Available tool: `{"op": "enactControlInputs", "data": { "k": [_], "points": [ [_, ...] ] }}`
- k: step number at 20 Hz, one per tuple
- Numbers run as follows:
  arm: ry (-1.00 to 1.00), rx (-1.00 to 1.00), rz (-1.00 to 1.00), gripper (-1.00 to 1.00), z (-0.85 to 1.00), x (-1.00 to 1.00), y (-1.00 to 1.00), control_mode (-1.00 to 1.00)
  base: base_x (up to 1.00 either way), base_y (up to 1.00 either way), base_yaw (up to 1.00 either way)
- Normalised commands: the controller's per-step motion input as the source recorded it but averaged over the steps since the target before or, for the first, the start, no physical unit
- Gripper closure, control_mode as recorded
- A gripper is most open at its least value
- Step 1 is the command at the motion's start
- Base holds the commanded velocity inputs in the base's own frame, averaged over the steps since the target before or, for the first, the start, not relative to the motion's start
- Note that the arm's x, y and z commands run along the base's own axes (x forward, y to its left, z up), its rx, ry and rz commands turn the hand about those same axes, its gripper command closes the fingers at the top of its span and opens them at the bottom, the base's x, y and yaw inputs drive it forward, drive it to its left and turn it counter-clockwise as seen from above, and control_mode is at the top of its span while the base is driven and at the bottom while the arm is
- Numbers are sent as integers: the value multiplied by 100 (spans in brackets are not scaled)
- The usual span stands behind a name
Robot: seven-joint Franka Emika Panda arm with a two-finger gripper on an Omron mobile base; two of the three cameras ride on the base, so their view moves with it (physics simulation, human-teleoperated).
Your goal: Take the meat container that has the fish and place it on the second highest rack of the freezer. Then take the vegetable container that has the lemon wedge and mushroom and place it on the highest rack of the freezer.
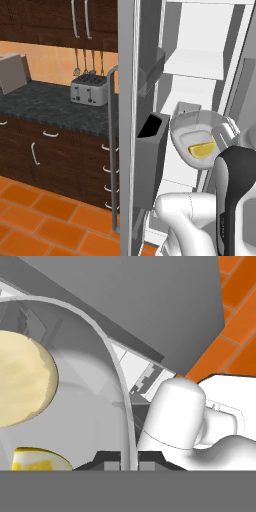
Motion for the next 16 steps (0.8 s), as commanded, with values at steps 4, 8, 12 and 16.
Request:
{"op": "enactControlInputs", "data": {
  "k": [4,8,12,16],
  "points": [
    [0,0,0,100,0,0,0,100,0,0,0],
    [-18,1,-5,100,2,-8,-2,-100,0,0,0],
    [-27,0,-11,100,53,-3,0,-100,0,0,0],
    [-19,0,-15,100,76,23,0,-100,0,0,0]
  ]
}}
